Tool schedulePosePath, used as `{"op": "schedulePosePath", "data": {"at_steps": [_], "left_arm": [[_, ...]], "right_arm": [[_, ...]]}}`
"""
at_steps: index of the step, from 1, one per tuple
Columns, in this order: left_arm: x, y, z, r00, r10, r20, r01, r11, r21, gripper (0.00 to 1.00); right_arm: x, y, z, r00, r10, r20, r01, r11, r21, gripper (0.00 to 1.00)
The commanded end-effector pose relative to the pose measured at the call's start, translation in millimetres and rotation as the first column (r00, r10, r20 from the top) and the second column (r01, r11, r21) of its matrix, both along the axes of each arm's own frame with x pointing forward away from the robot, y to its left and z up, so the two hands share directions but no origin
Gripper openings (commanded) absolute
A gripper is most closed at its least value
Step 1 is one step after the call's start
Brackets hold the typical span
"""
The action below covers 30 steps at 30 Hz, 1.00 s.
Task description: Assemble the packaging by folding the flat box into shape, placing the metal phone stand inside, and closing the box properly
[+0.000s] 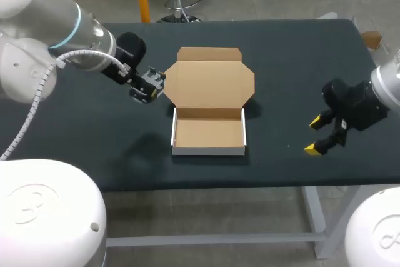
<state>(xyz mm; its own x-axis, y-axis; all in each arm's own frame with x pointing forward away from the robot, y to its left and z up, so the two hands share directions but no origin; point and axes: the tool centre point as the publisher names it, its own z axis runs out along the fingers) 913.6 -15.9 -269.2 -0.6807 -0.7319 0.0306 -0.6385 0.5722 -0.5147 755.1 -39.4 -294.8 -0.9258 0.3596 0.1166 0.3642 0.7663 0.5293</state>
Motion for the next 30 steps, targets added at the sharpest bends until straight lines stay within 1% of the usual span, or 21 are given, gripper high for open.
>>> {"op": "schedulePosePath", "data": {"at_steps": [1, 4, 9, 17, 24, 30], "left_arm": [[3.7, -22, -5.7, 1.000, -0.017, -0.023, 0.018, 0.999, 0.028, 0.00], [2.0, -37, -11.5, 0.997, -0.051, -0.050, 0.053, 0.998, 0.041, 0.00], [-5.1, -56, -20.2, 0.994, -0.091, -0.063, 0.094, 0.994, 0.056, 0.00], [-17.1, -87, -39.2, 0.980, -0.167, -0.106, 0.175, 0.982, 0.073, 0.00], [-27.2, -110, -56.3, 0.968, -0.220, -0.125, 0.230, 0.970, 0.077, 0.00], [-31.1, -124, -69.5, 0.963, -0.236, -0.133, 0.248, 0.966, 0.078, 0.00]], "right_arm": [[-0.3, -1, 2, 1.000, 0.003, -0.002, -0.003, 1.000, 0.004, 1.00], [-0.3, -1, 2, 1.000, 0.003, -0.002, -0.003, 1.000, 0.004, 1.00], [-0.3, -1, 2, 1.000, 0.003, -0.002, -0.003, 1.000, 0.004, 1.00], [-0.3, -1, 2, 1.000, 0.003, -0.002, -0.003, 1.000, 0.004, 1.00], [-0.3, -1, 2, 1.000, 0.003, -0.002, -0.003, 1.000, 0.004, 1.00], [-0.3, -1, 2, 1.000, 0.003, -0.002, -0.003, 1.000, 0.004, 1.00]]}}
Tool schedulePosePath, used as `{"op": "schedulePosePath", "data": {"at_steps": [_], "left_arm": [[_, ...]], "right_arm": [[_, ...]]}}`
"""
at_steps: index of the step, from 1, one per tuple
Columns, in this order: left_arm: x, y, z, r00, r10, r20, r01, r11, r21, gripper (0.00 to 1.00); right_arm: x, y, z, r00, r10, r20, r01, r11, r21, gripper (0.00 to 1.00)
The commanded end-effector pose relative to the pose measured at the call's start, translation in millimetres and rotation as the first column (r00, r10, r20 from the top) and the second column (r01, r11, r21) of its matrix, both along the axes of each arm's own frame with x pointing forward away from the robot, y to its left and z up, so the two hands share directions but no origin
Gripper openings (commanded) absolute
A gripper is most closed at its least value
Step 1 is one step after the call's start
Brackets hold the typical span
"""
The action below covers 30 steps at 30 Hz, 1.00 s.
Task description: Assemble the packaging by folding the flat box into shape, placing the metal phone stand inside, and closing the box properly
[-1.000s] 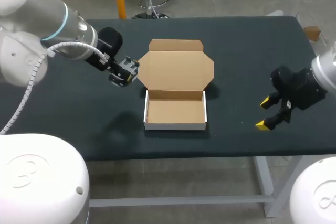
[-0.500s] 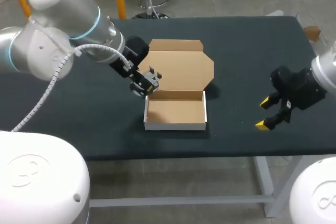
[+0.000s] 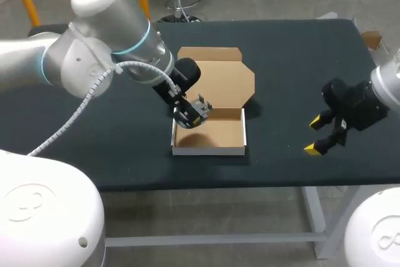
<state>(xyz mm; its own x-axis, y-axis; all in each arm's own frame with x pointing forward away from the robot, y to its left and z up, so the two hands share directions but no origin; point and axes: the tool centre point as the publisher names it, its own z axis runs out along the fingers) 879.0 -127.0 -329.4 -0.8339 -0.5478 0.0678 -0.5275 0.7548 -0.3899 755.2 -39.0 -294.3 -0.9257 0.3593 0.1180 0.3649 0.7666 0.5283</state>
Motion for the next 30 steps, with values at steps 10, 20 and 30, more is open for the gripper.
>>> {"op": "schedulePosePath", "data": {"at_steps": [10, 20, 30], "left_arm": [[-1.9, -32, -29.8, 0.999, -0.002, 0.032, 0.002, 1.000, 0.003, 0.00], [-3.1, -47, -48.8, 0.999, -0.003, 0.036, 0.002, 1.000, 0.012, 0.00], [5.6, -57, -64.3, 0.999, 0.014, 0.030, -0.015, 0.999, 0.043, 0.00]], "right_arm": [[-0.5, -2, 1, 1.000, 0.002, 0.000, -0.002, 1.000, 0.005, 1.00], [-0.5, -2, 1, 1.000, 0.002, 0.000, -0.002, 1.000, 0.005, 1.00], [-0.5, -2, 1, 1.000, 0.002, 0.000, -0.002, 1.000, 0.005, 1.00]]}}
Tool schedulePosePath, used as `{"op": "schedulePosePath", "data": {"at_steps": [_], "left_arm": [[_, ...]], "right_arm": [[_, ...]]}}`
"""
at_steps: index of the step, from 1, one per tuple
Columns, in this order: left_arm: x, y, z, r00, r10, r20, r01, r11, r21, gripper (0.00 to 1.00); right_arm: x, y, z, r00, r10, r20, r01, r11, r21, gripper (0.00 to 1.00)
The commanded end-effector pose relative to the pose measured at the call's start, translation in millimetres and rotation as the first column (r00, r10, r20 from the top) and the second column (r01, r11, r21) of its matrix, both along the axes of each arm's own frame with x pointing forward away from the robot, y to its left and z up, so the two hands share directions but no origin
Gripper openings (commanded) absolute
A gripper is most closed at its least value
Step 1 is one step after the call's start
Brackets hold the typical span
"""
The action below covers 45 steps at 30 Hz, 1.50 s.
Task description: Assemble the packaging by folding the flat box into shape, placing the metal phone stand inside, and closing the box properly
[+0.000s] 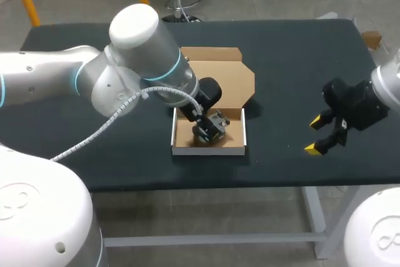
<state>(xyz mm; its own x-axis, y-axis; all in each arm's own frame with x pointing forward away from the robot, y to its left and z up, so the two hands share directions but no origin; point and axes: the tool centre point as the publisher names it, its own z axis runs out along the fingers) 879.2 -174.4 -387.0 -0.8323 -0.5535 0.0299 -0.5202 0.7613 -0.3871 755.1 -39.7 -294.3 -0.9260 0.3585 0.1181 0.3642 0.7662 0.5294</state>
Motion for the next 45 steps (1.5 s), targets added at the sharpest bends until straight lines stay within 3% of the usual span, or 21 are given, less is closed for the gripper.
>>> {"op": "schedulePosePath", "data": {"at_steps": [1, 6, 8, 10, 11, 13, 14, 24, 34, 41, 45], "left_arm": [[6.1, -11, -7.6, 1.000, 0.011, 0.000, -0.011, 1.000, 0.021, 0.00], [9.5, -10, -11.7, 1.000, 0.021, 0.008, -0.022, 0.999, 0.031, 0.00], [10.7, -10, -12.5, 1.000, 0.025, 0.009, -0.026, 0.999, 0.034, 0.36], [11.3, -8, -12.3, 1.000, 0.030, 0.009, -0.030, 0.999, 0.034, 0.40], [11.6, -7, -11.9, 0.999, 0.032, 0.008, -0.032, 0.999, 0.033, 0.47], [11.2, -5, -10.3, 0.999, 0.035, 0.006, -0.035, 0.999, 0.031, 0.79], [10.6, -4, -9.3, 0.999, 0.036, 0.005, -0.036, 0.999, 0.031, 1.00], [4.3, -2, 2.3, 0.998, 0.062, 0.011, -0.063, 0.997, 0.045, 1.00], [-8.6, -7, 21.9, 0.982, 0.190, 0.026, -0.191, 0.973, 0.131, 1.00], [-11.0, -10, 26.4, 0.950, 0.313, -0.012, -0.307, 0.938, 0.162, 1.00], [-8.7, -11, 27.5, 0.925, 0.374, -0.070, -0.359, 0.918, 0.169, 1.00]], "right_arm": [[-0.3, -1, 1, 1.000, 0.002, 0.000, -0.002, 1.000, 0.003, 1.00], [-0.3, -1, 1, 1.000, 0.002, 0.000, -0.002, 1.000, 0.003, 1.00], [-0.3, -1, 1, 1.000, 0.002, 0.000, -0.002, 1.000, 0.003, 1.00], [-0.3, -1, 1, 1.000, 0.002, 0.000, -0.002, 1.000, 0.003, 1.00], [-0.3, -1, 1, 1.000, 0.002, 0.000, -0.002, 1.000, 0.003, 1.00], [-0.3, -1, 1, 1.000, 0.002, 0.000, -0.002, 1.000, 0.003, 1.00], [-0.3, -1, 1, 1.000, 0.002, 0.000, -0.002, 1.000, 0.003, 1.00], [-0.3, -1, 1, 1.000, 0.002, 0.000, -0.002, 1.000, 0.003, 1.00], [-0.3, -1, 1, 1.000, 0.002, 0.000, -0.002, 1.000, 0.003, 1.00], [-0.3, -1, 1, 1.000, 0.002, 0.000, -0.002, 1.000, 0.003, 1.00], [-0.3, -1, 1, 1.000, 0.002, 0.000, -0.002, 1.000, 0.003, 1.00]]}}
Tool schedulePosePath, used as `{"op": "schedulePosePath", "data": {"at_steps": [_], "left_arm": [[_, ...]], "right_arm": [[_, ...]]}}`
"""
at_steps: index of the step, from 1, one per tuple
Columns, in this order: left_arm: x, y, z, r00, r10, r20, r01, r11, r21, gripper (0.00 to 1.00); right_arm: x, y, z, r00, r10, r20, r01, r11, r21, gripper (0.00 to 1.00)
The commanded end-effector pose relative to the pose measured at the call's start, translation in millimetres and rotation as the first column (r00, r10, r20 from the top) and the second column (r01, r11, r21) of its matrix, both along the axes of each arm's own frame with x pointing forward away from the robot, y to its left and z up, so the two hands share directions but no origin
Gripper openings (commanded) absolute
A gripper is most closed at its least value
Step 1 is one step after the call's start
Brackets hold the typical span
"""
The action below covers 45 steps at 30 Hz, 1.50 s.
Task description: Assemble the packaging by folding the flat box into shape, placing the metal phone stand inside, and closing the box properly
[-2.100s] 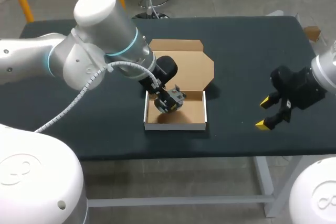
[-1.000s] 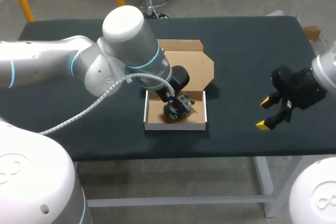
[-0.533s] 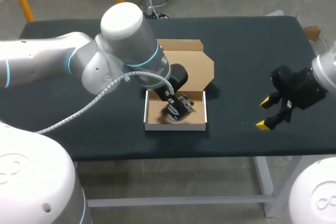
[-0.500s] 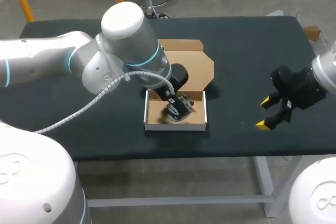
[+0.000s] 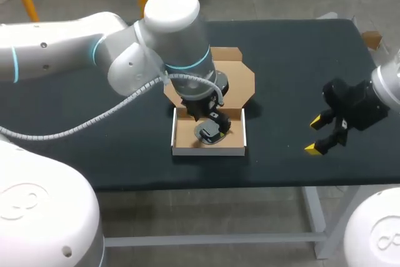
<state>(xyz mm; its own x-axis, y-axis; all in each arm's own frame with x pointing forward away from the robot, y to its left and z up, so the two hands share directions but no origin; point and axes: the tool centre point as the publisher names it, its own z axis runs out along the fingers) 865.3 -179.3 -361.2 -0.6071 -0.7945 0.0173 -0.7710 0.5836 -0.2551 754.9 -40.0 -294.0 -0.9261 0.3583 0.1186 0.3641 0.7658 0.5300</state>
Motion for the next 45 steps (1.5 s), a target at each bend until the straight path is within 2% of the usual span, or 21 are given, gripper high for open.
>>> {"op": "schedulePosePath", "data": {"at_steps": [1, 2, 17, 20, 24, 29, 35, 45], "left_arm": [[7.1, -6, 3.0, 0.997, 0.065, -0.031, -0.063, 0.997, 0.040, 1.00], [9.4, -5, 5.8, 0.997, 0.080, -0.013, -0.079, 0.996, 0.044, 1.00], [9.4, -5, 5.8, 0.997, 0.080, -0.013, -0.079, 0.996, 0.044, 1.00], [15.6, 1, 7.7, 0.987, 0.153, -0.056, -0.153, 0.988, 0.000, 1.00], [21.3, 1, 2.2, 0.955, 0.281, -0.095, -0.280, 0.960, 0.029, 1.00], [17.8, 3, -2.1, 0.920, 0.379, -0.098, -0.374, 0.925, 0.061, 1.00], [10.8, -2, -11.9, 0.892, 0.441, -0.105, -0.432, 0.897, 0.096, 1.00], [-5.2, -2, -27.5, 0.873, 0.469, -0.132, -0.458, 0.883, 0.106, 1.00]], "right_arm": [[-0.1, -1, 1, 1.000, 0.002, 0.000, -0.002, 1.000, 0.003, 1.00], [-0.1, -1, 1, 1.000, 0.002, 0.000, -0.002, 1.000, 0.003, 1.00], [-0.1, -1, 1, 1.000, 0.002, 0.000, -0.002, 1.000, 0.003, 1.00], [-0.1, -1, 1, 1.000, 0.002, 0.000, -0.002, 1.000, 0.003, 1.00], [-0.1, -1, 1, 1.000, 0.002, 0.000, -0.002, 1.000, 0.003, 1.00], [-0.1, -1, 1, 1.000, 0.002, 0.000, -0.002, 1.000, 0.003, 1.00], [-0.1, -1, 1, 1.000, 0.002, 0.000, -0.002, 1.000, 0.003, 1.00], [-0.1, -1, 1, 1.000, 0.002, 0.000, -0.002, 1.000, 0.003, 1.00]]}}
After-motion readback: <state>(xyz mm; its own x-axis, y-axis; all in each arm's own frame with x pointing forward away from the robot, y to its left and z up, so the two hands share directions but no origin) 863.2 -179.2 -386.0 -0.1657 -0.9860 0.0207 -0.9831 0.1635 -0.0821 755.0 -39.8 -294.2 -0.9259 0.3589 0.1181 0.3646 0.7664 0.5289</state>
